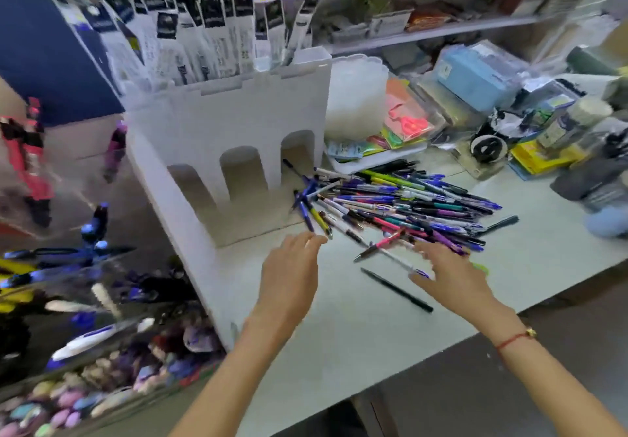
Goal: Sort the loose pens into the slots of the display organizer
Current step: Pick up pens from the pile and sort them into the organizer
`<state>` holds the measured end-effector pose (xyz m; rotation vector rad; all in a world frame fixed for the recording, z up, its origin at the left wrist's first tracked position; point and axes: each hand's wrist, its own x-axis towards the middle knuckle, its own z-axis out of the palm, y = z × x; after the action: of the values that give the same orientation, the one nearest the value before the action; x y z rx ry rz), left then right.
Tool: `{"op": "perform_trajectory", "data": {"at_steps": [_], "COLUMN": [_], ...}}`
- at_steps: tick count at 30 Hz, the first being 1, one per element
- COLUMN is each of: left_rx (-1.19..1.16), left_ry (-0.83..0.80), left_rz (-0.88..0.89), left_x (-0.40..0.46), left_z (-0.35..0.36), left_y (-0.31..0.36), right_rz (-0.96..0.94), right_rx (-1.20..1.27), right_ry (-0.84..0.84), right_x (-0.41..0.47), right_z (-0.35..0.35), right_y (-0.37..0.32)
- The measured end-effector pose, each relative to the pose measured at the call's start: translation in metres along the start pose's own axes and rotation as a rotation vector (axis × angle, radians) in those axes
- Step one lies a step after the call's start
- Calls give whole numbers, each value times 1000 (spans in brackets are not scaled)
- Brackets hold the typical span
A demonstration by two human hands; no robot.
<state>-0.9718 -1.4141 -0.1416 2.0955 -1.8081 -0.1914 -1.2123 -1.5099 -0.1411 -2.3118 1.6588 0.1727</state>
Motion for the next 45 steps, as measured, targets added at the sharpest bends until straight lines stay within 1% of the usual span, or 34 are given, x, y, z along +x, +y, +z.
{"op": "perform_trajectory", "data": {"at_steps": [2, 4, 6, 7, 8, 10, 12, 13, 16, 19, 21, 24, 27, 30, 34, 37, 39, 41, 42, 45], "left_rx": [-57, -60, -57, -61, -58, -63, -114, -149, -242, -343, -350, -210, -290, -274, -206, -263, -268, -194, -114, 140], "left_ry": [-67, -108, -158, -165, -158, -132, -85, -56, 27, 105, 74, -56, -13, 10, -18, -34, -81, -131, -168, -352], "left_rz": [-104, -216, -289, -308, -318, -343, -414, -466, -591, -675, -665, -539, -559, -557, -541, -611, -639, -643, -649, -680], "left_x": [10, 21, 28, 30, 31, 36, 45, 52, 75, 103, 121, 135, 136, 129, 109, 94, 88, 83, 80, 70], "left_z": [33, 63, 84, 92, 98, 107, 115, 116, 113, 110, 114, 126, 134, 128, 112, 100, 92, 84, 79, 70], "left_y": [-9, -14, -17, -20, -23, -33, -42, -44, -48, -47, -50, -49, -41, -41, -56, -66, -70, -71, -70, -69], "right_rz": [-13, -40, -150, -239, -311, -390, -458, -483, -510, -528, -549, -599, -660, -690, -582, -496, -496, -519, -524, -436], "right_rx": [-49, -62, -77, -81, -68, -56, -73, -72, -111, -233, -300, -364, -386, -360, -308, -266, -280, -320, -330, -302], "right_ry": [-59, -116, -84, -15, 60, 190, 320, 356, 367, 358, 353, 381, 465, 470, 431, 430, 411, 348, 309, 188], "right_x": [9, 16, 24, 29, 34, 46, 62, 70, 92, 109, 118, 127, 131, 135, 137, 135, 132, 130, 128, 122], "right_z": [29, 56, 79, 87, 92, 94, 93, 91, 89, 92, 96, 106, 104, 92, 92, 94, 92, 92, 93, 89], "right_y": [22, 41, 54, 58, 63, 67, 65, 62, 48, 35, 28, 24, 20, 11, -4, -16, -21, -22, -22, -24]}}
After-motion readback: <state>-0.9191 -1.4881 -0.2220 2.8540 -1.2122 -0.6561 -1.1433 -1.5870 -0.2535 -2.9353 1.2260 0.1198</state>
